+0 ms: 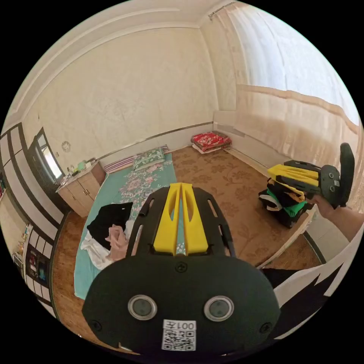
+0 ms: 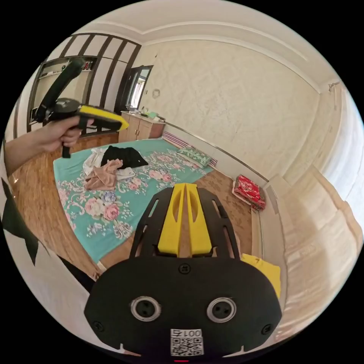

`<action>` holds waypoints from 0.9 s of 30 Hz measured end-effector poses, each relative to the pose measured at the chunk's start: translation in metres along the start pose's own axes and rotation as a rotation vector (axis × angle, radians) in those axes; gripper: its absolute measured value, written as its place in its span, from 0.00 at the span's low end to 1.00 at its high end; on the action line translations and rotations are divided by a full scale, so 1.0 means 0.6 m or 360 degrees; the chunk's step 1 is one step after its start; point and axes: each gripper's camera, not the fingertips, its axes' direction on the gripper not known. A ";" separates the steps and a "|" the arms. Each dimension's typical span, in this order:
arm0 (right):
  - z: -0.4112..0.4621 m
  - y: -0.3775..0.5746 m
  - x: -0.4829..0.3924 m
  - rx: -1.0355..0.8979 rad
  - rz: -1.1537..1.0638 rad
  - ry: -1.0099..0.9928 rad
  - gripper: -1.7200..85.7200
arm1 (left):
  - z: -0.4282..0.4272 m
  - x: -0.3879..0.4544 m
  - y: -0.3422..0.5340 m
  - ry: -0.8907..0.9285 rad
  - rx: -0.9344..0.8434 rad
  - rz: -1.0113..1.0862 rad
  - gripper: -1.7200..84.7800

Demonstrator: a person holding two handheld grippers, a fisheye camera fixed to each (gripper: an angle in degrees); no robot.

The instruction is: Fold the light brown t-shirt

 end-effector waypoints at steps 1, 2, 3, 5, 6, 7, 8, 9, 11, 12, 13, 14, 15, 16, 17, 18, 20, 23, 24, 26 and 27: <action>0.017 -0.038 -0.047 -0.0023 0.0065 0.0037 0.04 | -0.010 -0.026 0.023 -0.0016 -0.0064 -0.0020 0.01; 0.025 -0.058 -0.068 -0.0045 0.0104 0.0043 0.04 | -0.030 -0.075 0.067 -0.0069 -0.0199 -0.0039 0.01; 0.043 -0.098 -0.109 -0.0076 0.0148 -0.0002 0.04 | -0.052 -0.123 0.110 -0.0144 -0.0320 -0.0077 0.01; 0.069 -0.153 -0.174 -0.0093 -0.0088 -0.0169 0.06 | -0.084 -0.194 0.174 -0.0212 -0.0445 -0.0175 0.01; 0.090 -0.189 -0.211 -0.0132 -0.0251 -0.0236 0.08 | -0.100 -0.239 0.215 -0.0208 -0.0499 -0.0244 0.01; 0.116 -0.223 -0.239 -0.0194 -0.0317 -0.0269 0.09 | -0.105 -0.261 0.234 -0.0199 -0.0525 -0.0275 0.01; 0.130 -0.239 -0.249 -0.0218 -0.0327 -0.0287 0.10 | -0.112 -0.304 0.268 -0.0171 -0.0591 -0.0319 0.01; 0.157 -0.267 -0.265 -0.0241 -0.0314 -0.0341 0.10 | -0.114 -0.345 0.297 -0.0140 -0.0681 -0.0355 0.01; 0.203 -0.302 -0.284 -0.0260 -0.0286 -0.0487 0.11 | -0.121 -0.406 0.331 -0.0144 -0.0771 -0.0454 0.01; 0.240 -0.322 -0.299 -0.0289 -0.0308 -0.0583 0.12 | -0.130 -0.448 0.351 -0.0178 -0.0771 -0.0557 0.01; 0.281 -0.341 -0.320 -0.0326 -0.0375 -0.0652 0.13 | -0.136 -0.469 0.360 -0.0194 -0.0767 -0.0607 0.01; 0.301 -0.350 -0.331 -0.0343 -0.0418 -0.0682 0.13 | -0.146 -0.510 0.375 -0.0225 -0.0776 -0.0696 0.01; 0.345 -0.370 -0.353 -0.0378 -0.0493 -0.0740 0.14 | -0.157 -0.550 0.389 -0.0267 -0.0804 -0.0762 0.01; 0.391 -0.393 -0.376 -0.0400 -0.0543 -0.0795 0.15 | -0.162 -0.569 0.396 -0.0295 -0.0818 -0.0786 0.01; 0.414 -0.406 -0.387 -0.0412 -0.0561 -0.0823 0.15 | -0.172 -0.607 0.410 -0.0353 -0.0849 -0.0811 0.01; 0.462 -0.434 -0.411 -0.0451 -0.0587 -0.0883 0.15 | -0.180 -0.644 0.426 -0.0405 -0.0890 -0.0808 0.01; 0.534 -0.481 -0.451 -0.0524 -0.0617 -0.0964 0.15 | -0.189 -0.701 0.453 -0.0476 -0.0976 -0.0804 0.01; 0.649 -0.552 -0.529 -0.0626 -0.0693 -0.1007 0.15 | -0.199 -0.799 0.507 -0.0527 -0.1083 -0.0861 0.01; 0.696 -0.575 -0.565 -0.0663 -0.0722 -0.1016 0.15 | -0.198 -0.840 0.531 -0.0510 -0.1115 -0.0902 0.01; 0.768 -0.604 -0.623 -0.0724 -0.0759 -0.1029 0.15 | -0.190 -0.901 0.568 -0.0473 -0.1173 -0.0949 0.01; 0.814 -0.620 -0.664 -0.0763 -0.0779 -0.1036 0.15 | -0.180 -0.943 0.592 -0.0441 -0.1227 -0.0965 0.01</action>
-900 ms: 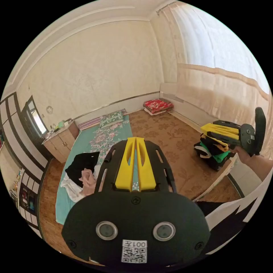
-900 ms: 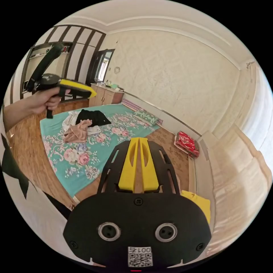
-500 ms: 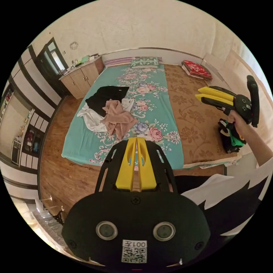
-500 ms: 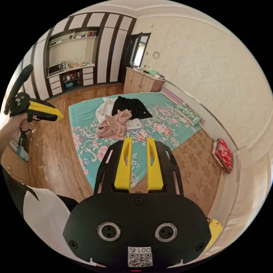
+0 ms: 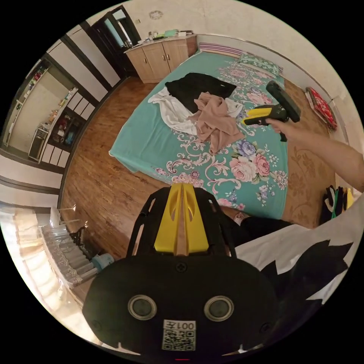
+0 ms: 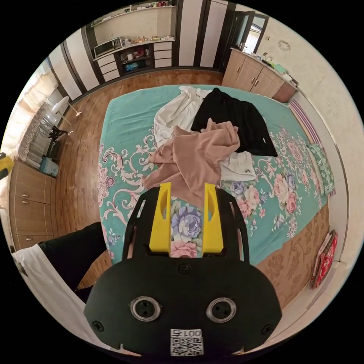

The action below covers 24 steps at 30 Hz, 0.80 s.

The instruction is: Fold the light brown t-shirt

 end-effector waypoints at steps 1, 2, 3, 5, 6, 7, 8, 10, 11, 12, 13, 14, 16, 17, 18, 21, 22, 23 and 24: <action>0.041 -0.046 0.005 -0.0033 -0.0003 -0.0006 0.14 | 0.014 -0.019 -0.010 0.0011 -0.0033 0.0007 0.01; 0.061 -0.068 0.008 -0.0047 -0.0001 -0.0010 0.14 | 0.042 -0.056 -0.032 0.0047 -0.0099 0.0037 0.01; 0.099 -0.110 0.013 -0.0069 0.0012 -0.0012 0.13 | 0.071 -0.093 -0.056 0.0105 -0.0169 0.0087 0.01; 0.157 -0.167 0.022 -0.0136 0.0037 -0.0009 0.12 | 0.111 -0.146 -0.097 0.0205 -0.0298 0.0204 0.01; 0.194 -0.198 0.030 -0.0218 0.0054 -0.0019 0.10 | 0.131 -0.184 -0.125 0.0239 -0.0374 0.0243 0.01; 0.231 -0.225 0.042 -0.0357 0.0081 -0.0004 0.08 | 0.138 -0.204 -0.138 0.0248 -0.0395 0.0244 0.01; 0.249 -0.235 0.049 -0.0444 0.0101 0.0004 0.07 | 0.149 -0.243 -0.163 0.0276 -0.0406 0.0246 0.01; 0.267 -0.248 0.088 -0.0568 0.0147 -0.0085 0.05 | 0.163 -0.299 -0.200 0.0353 -0.0396 0.0277 0.01; 0.258 -0.246 0.103 -0.0557 0.0184 -0.0128 0.05 | 0.174 -0.333 -0.226 0.0400 -0.0409 0.0307 0.01; 0.229 -0.238 0.136 -0.0515 0.0273 -0.0241 0.05 | 0.185 -0.365 -0.256 0.0431 -0.0433 0.0345 0.01; 0.183 -0.223 0.169 -0.0437 0.0350 -0.0334 0.04 | 0.189 -0.379 -0.272 0.0437 -0.0438 0.0361 0.01; 0.156 -0.213 0.185 -0.0395 0.0380 -0.0380 0.04 | 0.191 -0.405 -0.306 0.0452 -0.0417 0.0397 0.01; 0.024 -0.165 0.251 -0.0169 0.0509 -0.0609 0.04 | 0.182 -0.433 -0.358 0.0514 -0.0315 0.0469 0.01; -0.013 -0.152 0.267 -0.0084 0.0542 -0.0687 0.04 | 0.168 -0.445 -0.393 0.0562 -0.0191 0.0512 0.02; -0.090 -0.124 0.297 0.0098 0.0594 -0.0821 0.04 | 0.150 -0.448 -0.425 0.0612 -0.0038 0.0575 0.03; -0.276 -0.064 0.350 0.0483 0.0635 -0.0988 0.03 | 0.109 -0.433 -0.495 0.0845 0.0204 0.0728 0.10; -0.346 -0.047 0.358 0.0574 0.0609 -0.0967 0.03 | 0.101 -0.427 -0.508 0.0912 0.0227 0.0757 0.12; -0.380 -0.038 0.359 0.0618 0.0587 -0.0944 0.03 | 0.084 -0.415 -0.531 0.1059 0.0264 0.0843 0.15; -0.446 -0.021 0.360 0.0718 0.0553 -0.0887 0.03 | 0.065 -0.403 -0.549 0.1196 0.0302 0.0941 0.16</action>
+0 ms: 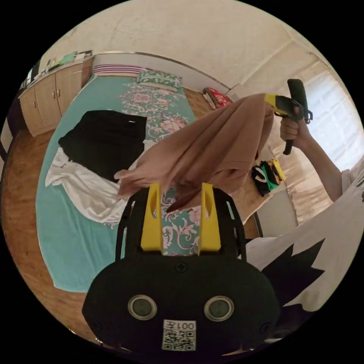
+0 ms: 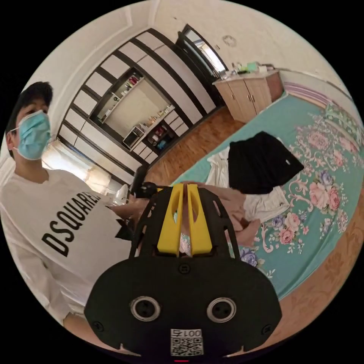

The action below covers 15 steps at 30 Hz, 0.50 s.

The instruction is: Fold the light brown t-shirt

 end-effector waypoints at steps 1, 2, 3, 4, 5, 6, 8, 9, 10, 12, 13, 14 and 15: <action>-0.057 -0.003 -0.033 0.0095 -0.0047 0.0023 0.03 | -0.005 0.004 -0.012 0.0041 0.0026 0.0037 0.17; -0.085 -0.002 -0.048 0.0144 -0.0065 0.0026 0.03 | -0.015 0.016 -0.033 0.0080 0.0062 0.0131 0.17; -0.139 0.003 -0.079 0.0236 -0.0113 0.0022 0.03 | -0.027 0.030 -0.051 0.0096 0.0086 0.0234 0.17; -0.190 0.012 -0.108 0.0338 -0.0136 0.0049 0.03 | -0.035 0.038 -0.059 0.0115 0.0111 0.0276 0.17; -0.216 0.018 -0.121 0.0394 -0.0136 0.0073 0.03 | -0.053 0.053 -0.074 0.0201 0.0179 0.0353 0.15; -0.264 0.031 -0.146 0.0495 -0.0148 0.0090 0.03 | -0.073 0.070 -0.086 0.0269 0.0256 0.0419 0.13; -0.332 0.054 -0.181 0.0630 -0.0206 0.0054 0.03 | -0.105 0.098 -0.103 0.0331 0.0378 0.0509 0.03; -0.372 0.071 -0.203 0.0690 -0.0251 0.0066 0.03 | -0.132 0.119 -0.114 0.0360 0.0469 0.0575 0.02; -0.414 0.091 -0.224 0.0759 -0.0278 0.0134 0.03 | -0.147 0.128 -0.120 0.0348 0.0500 0.0576 0.02; -0.475 0.124 -0.252 0.0843 -0.0319 0.0277 0.03 | -0.205 0.166 -0.149 0.0306 0.0525 0.0623 0.01; -0.515 0.147 -0.268 0.0902 -0.0328 0.0383 0.03 | -0.221 0.175 -0.155 0.0295 0.0532 0.0640 0.01; -0.533 0.159 -0.276 0.0929 -0.0332 0.0431 0.03 | -0.255 0.193 -0.166 0.0267 0.0561 0.0678 0.01; -0.567 0.182 -0.291 0.0963 -0.0350 0.0520 0.03 | -0.289 0.212 -0.178 0.0258 0.0574 0.0728 0.01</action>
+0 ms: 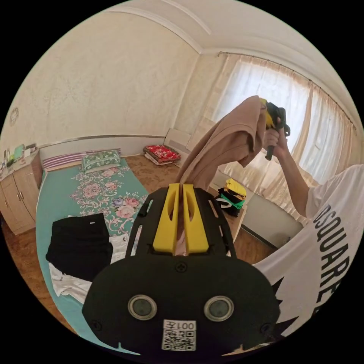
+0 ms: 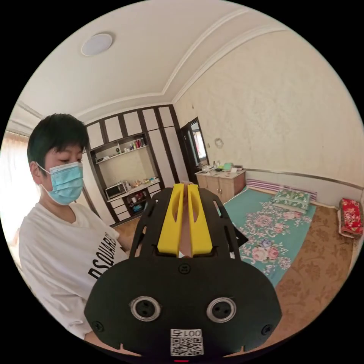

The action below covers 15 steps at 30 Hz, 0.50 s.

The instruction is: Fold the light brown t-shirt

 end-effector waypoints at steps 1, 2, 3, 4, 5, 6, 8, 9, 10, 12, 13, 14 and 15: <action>-0.038 -0.002 -0.006 0.0003 -0.0041 0.0127 0.03 | -0.010 0.006 -0.016 0.0015 -0.0006 0.0017 0.01; -0.055 -0.002 -0.009 -0.0008 -0.0054 0.0223 0.03 | -0.031 0.015 -0.048 0.0045 -0.0018 0.0024 0.01; -0.081 -0.003 -0.015 -0.0072 -0.0081 0.0442 0.03 | -0.049 0.026 -0.080 0.0080 -0.0032 0.0039 0.01; -0.098 -0.003 -0.018 -0.0191 -0.0124 0.0679 0.03 | -0.056 0.032 -0.097 0.0113 -0.0053 0.0060 0.01; -0.105 -0.001 -0.017 -0.0252 -0.0139 0.0784 0.03 | -0.069 0.047 -0.132 0.0172 -0.0098 0.0112 0.01; -0.118 0.003 -0.011 -0.0346 -0.0150 0.0934 0.04 | -0.078 0.066 -0.167 0.0235 -0.0165 0.0197 0.01; -0.142 0.011 0.008 -0.0403 -0.0105 0.0949 0.04 | -0.082 0.095 -0.218 0.0315 -0.0294 0.0289 0.01; -0.161 0.016 0.026 -0.0410 -0.0029 0.0904 0.04 | -0.080 0.112 -0.251 0.0354 -0.0383 0.0295 0.01; -0.180 0.024 0.043 -0.0394 0.0036 0.0857 0.04 | -0.078 0.120 -0.267 0.0368 -0.0418 0.0283 0.01; -0.203 0.037 0.061 -0.0399 0.0081 0.0775 0.05 | -0.071 0.154 -0.324 0.0427 -0.0493 0.0276 0.01; -0.217 0.045 0.066 -0.0424 0.0086 0.0722 0.06 | -0.068 0.163 -0.337 0.0446 -0.0507 0.0275 0.01; -0.225 0.050 0.065 -0.0428 0.0081 0.0701 0.07 | -0.063 0.177 -0.361 0.0466 -0.0521 0.0251 0.01; -0.246 0.058 0.058 -0.0399 0.0065 0.0686 0.09 | -0.057 0.193 -0.382 0.0484 -0.0534 0.0241 0.01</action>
